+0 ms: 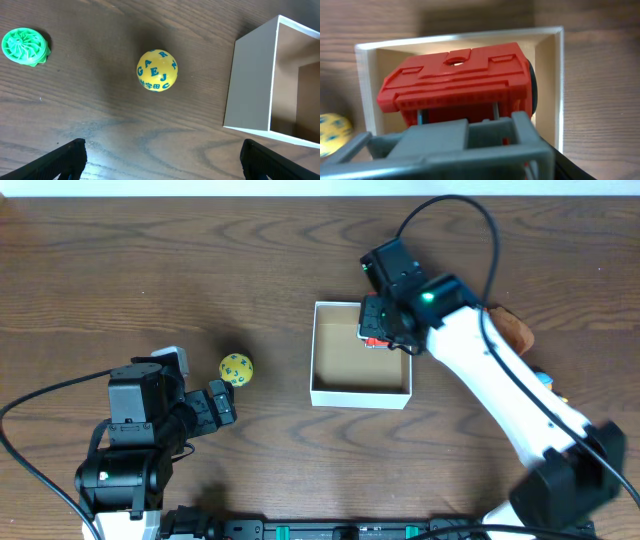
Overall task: Pack container
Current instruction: 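Lift the red fire truck and lower it into the white box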
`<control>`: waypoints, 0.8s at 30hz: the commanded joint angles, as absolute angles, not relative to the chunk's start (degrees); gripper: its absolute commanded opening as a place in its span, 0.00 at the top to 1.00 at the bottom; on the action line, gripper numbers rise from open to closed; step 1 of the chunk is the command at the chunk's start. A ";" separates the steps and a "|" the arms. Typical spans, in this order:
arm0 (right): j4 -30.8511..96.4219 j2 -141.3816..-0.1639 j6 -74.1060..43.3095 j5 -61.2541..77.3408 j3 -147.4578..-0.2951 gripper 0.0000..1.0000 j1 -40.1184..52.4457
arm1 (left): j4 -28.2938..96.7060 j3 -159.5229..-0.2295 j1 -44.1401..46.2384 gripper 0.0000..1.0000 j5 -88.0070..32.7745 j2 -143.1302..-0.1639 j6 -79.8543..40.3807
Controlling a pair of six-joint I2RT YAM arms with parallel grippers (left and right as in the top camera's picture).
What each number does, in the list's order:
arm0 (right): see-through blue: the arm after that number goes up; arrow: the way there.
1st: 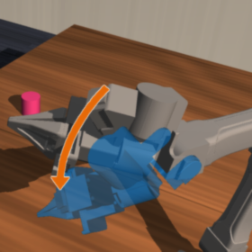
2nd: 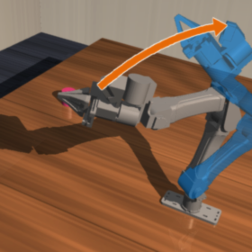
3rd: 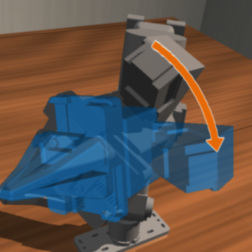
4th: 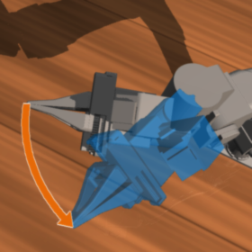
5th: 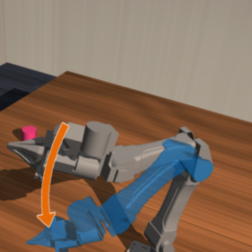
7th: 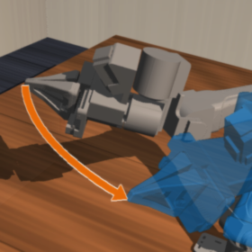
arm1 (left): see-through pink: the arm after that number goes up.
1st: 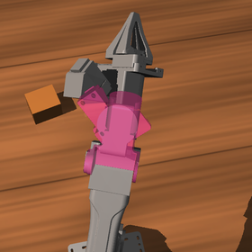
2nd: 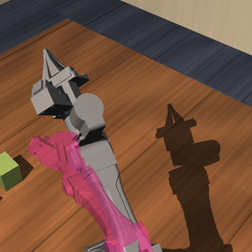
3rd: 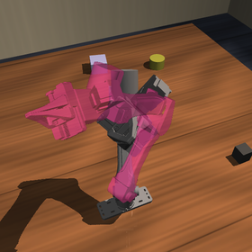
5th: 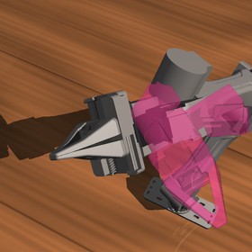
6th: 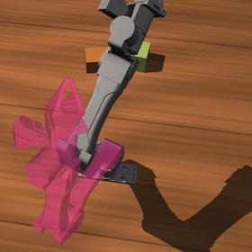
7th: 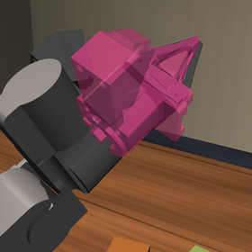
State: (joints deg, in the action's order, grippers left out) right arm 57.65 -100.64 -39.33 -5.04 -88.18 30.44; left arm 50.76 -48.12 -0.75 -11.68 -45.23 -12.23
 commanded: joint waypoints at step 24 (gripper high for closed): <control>56.40 -117.49 -41.54 -6.20 -88.79 0.78 28.67 | 50.74 -49.08 -0.84 0.02 -11.99 -45.23 -12.58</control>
State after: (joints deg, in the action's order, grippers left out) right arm 56.84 -117.19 -40.58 -5.19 -88.18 28.99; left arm 50.76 -48.12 -0.75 -11.68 -45.23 -12.25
